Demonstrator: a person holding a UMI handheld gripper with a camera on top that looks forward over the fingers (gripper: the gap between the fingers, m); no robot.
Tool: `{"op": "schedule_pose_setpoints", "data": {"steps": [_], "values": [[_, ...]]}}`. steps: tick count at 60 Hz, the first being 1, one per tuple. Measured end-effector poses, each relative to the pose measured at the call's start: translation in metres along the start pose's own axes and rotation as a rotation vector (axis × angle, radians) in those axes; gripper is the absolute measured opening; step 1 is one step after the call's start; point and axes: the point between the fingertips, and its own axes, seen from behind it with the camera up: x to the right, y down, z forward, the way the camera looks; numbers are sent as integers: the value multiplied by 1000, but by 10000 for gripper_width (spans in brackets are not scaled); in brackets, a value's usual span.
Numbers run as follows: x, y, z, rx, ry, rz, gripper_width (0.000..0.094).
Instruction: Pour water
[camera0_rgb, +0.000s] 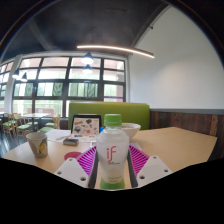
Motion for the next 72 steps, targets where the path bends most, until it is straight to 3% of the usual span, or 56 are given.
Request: {"op": "schedule_pose_setpoints", "data": {"steps": [8, 19, 30, 42, 47, 59, 72], "values": [[-5, 0, 6, 22, 3, 55, 445], [-8, 1, 7, -3, -32, 32, 309], [-30, -10, 18, -41, -24, -88, 292], [-97, -81, 60, 8, -23, -701, 292], [-137, -96, 76, 34, 24, -1059, 290], [-200, -94, 93, 129, 111, -1865, 291], [-235, -83, 95, 185, 108, -2280, 292]]}}
